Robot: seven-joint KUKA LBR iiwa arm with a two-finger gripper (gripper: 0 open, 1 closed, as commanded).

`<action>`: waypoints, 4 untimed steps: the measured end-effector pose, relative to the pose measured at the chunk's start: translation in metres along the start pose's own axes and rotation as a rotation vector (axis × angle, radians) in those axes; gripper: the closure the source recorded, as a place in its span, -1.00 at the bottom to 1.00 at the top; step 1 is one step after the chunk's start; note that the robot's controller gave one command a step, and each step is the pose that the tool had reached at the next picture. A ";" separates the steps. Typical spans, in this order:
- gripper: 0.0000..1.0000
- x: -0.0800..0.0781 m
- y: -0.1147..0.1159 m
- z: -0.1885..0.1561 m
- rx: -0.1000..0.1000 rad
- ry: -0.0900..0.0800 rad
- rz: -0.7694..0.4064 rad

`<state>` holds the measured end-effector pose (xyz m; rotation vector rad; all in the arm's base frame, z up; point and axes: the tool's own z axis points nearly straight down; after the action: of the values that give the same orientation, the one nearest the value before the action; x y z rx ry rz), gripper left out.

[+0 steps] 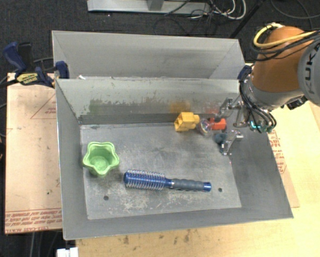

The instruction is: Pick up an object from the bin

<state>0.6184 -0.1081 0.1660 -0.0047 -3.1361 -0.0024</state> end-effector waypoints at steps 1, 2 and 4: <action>-1.00 0.069 -0.013 0.071 0.000 0.000 -0.206; -1.00 0.116 0.020 0.092 0.005 -0.024 -0.040; 1.00 0.114 0.083 0.091 0.003 -0.016 -0.181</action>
Offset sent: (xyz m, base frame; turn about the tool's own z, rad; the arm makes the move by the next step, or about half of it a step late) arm -0.0677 -0.0128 -0.0677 -0.2096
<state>0.5037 -0.0251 0.0756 0.2796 -3.1402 0.0021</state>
